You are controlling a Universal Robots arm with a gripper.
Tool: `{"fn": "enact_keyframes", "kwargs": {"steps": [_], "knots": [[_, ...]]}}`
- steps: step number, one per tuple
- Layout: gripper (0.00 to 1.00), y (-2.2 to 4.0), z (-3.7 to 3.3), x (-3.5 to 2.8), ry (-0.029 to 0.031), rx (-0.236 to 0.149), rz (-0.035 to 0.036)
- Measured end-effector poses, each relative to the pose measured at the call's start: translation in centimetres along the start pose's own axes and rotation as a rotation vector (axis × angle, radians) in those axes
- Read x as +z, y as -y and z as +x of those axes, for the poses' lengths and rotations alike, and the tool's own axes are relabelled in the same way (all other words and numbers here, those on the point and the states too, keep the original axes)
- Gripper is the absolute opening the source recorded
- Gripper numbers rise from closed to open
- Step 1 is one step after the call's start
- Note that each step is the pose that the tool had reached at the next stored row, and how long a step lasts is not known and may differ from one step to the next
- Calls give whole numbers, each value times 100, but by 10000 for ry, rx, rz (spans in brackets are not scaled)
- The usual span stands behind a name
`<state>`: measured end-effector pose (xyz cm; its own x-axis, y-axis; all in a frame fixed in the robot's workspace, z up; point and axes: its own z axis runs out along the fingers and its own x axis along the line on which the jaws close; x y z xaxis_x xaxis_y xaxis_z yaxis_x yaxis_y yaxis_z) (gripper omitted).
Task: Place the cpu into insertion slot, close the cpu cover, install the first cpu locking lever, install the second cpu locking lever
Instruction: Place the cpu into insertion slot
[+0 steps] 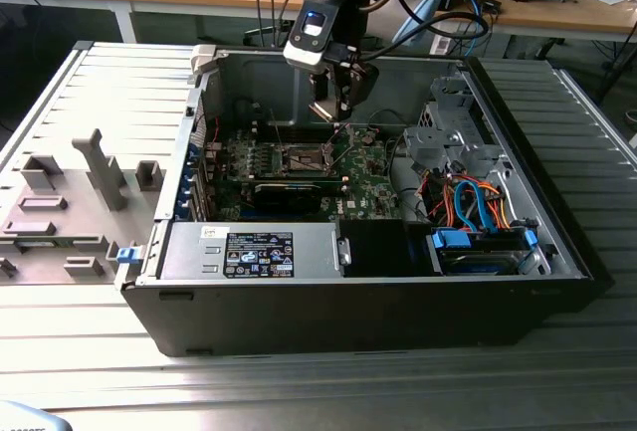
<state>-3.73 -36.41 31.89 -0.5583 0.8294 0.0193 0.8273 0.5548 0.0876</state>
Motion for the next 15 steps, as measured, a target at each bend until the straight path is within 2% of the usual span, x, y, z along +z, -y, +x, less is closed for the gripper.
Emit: {"fn": "enact_keyframes", "kwargs": {"steps": [15], "knots": [[54,0,0,0,17,199,-4]]}}
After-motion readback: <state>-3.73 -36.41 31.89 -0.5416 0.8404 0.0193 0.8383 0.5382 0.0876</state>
